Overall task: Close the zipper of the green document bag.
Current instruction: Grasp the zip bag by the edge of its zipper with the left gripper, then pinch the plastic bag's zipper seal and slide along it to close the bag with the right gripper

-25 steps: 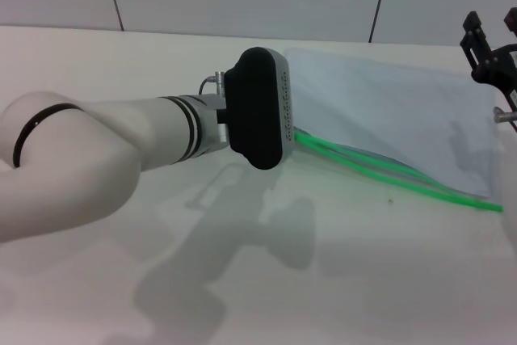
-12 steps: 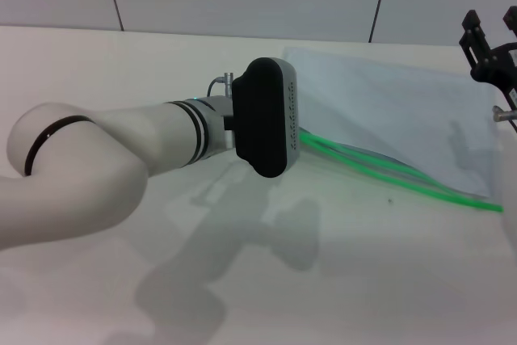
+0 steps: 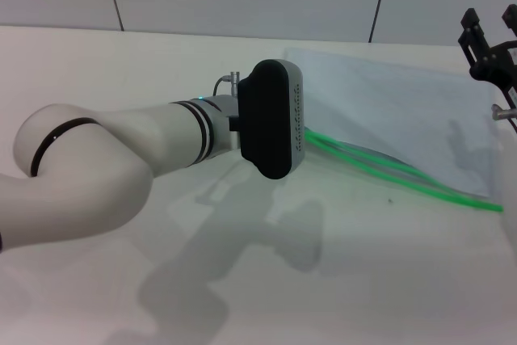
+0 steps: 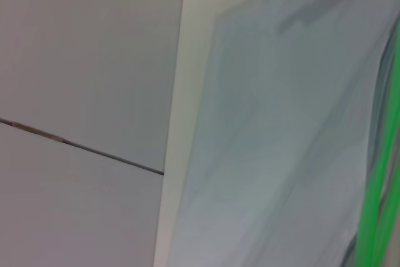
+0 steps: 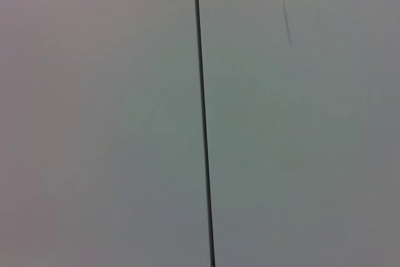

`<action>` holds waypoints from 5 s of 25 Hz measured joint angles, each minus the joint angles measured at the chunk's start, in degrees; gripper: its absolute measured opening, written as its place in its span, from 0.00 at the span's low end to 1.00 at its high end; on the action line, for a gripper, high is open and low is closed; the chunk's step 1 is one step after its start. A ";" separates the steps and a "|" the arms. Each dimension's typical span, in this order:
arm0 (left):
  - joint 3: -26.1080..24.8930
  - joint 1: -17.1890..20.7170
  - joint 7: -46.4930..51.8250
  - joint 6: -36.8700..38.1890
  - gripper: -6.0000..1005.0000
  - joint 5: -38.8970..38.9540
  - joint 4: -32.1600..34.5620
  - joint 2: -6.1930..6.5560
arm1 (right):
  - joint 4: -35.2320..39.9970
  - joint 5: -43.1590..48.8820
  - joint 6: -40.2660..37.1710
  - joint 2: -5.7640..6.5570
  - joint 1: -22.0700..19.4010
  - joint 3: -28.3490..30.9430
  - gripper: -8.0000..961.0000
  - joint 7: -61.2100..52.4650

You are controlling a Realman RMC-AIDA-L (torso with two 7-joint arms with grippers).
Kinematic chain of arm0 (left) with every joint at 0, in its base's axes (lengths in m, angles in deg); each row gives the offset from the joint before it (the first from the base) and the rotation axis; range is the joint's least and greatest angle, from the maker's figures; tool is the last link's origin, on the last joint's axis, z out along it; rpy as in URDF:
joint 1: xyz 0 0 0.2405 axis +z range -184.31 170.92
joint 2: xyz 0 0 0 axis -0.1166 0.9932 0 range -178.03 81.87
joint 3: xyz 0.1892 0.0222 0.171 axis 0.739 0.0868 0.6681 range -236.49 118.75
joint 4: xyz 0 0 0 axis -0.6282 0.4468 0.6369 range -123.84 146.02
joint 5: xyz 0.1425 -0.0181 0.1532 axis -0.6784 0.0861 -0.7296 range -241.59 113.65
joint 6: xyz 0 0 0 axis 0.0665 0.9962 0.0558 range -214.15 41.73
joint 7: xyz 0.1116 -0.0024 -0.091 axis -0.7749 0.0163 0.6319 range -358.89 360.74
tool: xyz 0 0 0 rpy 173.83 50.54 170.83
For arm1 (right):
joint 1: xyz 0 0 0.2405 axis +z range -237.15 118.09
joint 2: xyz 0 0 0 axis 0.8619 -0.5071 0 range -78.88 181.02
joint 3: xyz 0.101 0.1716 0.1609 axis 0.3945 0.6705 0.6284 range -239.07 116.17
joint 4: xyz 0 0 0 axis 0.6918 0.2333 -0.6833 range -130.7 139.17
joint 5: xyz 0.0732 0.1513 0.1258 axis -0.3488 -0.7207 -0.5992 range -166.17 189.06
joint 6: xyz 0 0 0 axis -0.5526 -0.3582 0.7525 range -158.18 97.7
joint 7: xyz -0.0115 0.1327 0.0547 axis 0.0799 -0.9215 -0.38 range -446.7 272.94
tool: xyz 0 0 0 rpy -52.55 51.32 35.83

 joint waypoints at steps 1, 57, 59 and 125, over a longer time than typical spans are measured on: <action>0.00 0.00 -0.01 -0.13 0.78 0.00 -0.04 0.00 | 0.00 0.00 0.00 0.00 -0.01 0.00 0.63 -0.01; 4.46 -2.72 0.30 -11.85 0.47 2.46 -8.56 -0.10 | 0.55 0.35 -0.14 -0.09 0.35 -0.28 0.63 -0.06; 4.46 -2.76 0.32 -12.39 0.45 2.46 -8.88 -0.13 | 0.62 0.35 -0.38 -0.09 0.35 -0.57 0.63 -0.06; 2.99 6.95 0.62 -11.57 0.06 10.04 8.05 0.45 | -29.71 41.61 -22.64 1.05 18.68 -3.38 0.57 -5.68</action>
